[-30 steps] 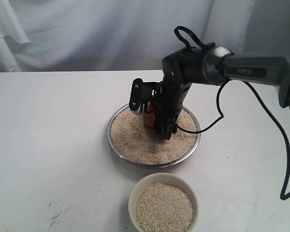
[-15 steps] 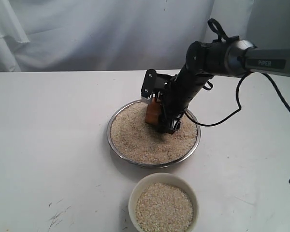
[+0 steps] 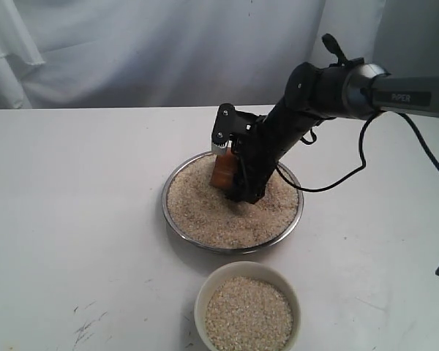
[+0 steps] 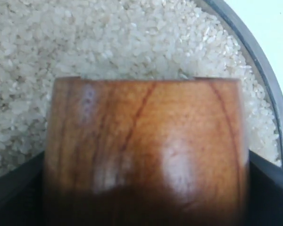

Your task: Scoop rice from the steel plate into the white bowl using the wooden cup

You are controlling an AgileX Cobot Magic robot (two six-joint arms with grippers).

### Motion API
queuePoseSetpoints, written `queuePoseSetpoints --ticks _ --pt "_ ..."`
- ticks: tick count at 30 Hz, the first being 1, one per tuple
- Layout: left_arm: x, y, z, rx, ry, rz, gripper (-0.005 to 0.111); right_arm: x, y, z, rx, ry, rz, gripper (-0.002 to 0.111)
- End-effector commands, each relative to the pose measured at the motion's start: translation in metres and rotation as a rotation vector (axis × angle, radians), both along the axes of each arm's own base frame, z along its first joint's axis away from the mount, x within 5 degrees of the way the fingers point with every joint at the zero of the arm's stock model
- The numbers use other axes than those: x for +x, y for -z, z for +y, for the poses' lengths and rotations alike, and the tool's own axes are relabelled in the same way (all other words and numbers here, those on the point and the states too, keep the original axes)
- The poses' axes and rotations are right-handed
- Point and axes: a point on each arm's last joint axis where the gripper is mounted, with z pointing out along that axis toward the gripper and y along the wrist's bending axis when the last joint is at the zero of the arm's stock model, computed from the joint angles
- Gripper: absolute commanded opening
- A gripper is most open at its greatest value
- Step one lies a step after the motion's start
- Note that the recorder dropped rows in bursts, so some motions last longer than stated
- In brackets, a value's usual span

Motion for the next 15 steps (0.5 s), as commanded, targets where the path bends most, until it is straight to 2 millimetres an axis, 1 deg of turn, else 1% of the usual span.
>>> queuePoseSetpoints --ticks 1,3,8,15 --pt "0.000 0.001 0.000 0.001 0.002 -0.006 0.000 0.004 -0.002 -0.006 0.070 -0.002 0.030 0.000" --pt "0.000 0.001 0.000 0.001 0.002 -0.006 0.000 0.006 -0.003 -0.009 0.097 0.001 0.040 0.000" --pt "0.000 0.001 0.000 0.001 0.002 -0.006 0.000 0.010 -0.003 -0.023 0.098 -0.029 0.060 0.000" --pt "0.000 0.001 0.000 0.001 0.002 -0.006 0.000 0.016 -0.014 -0.038 0.308 -0.076 0.126 0.000"
